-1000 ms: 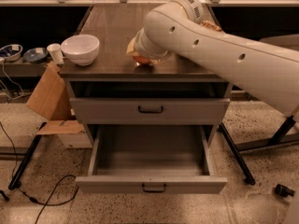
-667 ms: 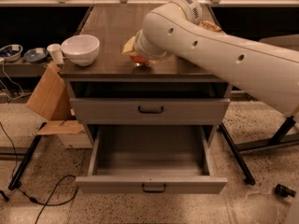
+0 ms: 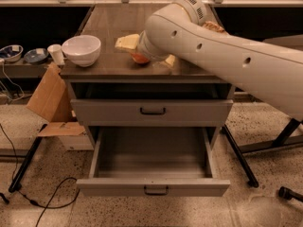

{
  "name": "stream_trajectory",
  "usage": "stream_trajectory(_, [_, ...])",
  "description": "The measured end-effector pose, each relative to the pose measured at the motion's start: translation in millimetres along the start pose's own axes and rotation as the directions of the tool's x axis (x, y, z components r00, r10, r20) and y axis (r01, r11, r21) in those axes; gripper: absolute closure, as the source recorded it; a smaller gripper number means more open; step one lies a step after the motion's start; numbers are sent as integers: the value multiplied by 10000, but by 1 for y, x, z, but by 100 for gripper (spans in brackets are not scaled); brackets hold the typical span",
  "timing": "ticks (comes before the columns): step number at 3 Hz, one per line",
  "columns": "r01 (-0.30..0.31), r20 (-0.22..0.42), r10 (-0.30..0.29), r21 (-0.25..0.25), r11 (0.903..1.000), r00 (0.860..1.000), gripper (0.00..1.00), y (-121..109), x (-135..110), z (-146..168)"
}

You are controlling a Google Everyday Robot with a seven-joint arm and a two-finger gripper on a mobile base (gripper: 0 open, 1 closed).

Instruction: Pick apple from middle drawer and place on counter

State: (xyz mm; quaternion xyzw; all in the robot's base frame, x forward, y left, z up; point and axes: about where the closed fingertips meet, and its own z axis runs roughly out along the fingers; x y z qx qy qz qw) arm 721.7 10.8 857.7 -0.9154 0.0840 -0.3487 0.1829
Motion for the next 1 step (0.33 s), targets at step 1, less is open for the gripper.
stream_trajectory(1, [0,0,0,0,10000,10000,0,0,0,0])
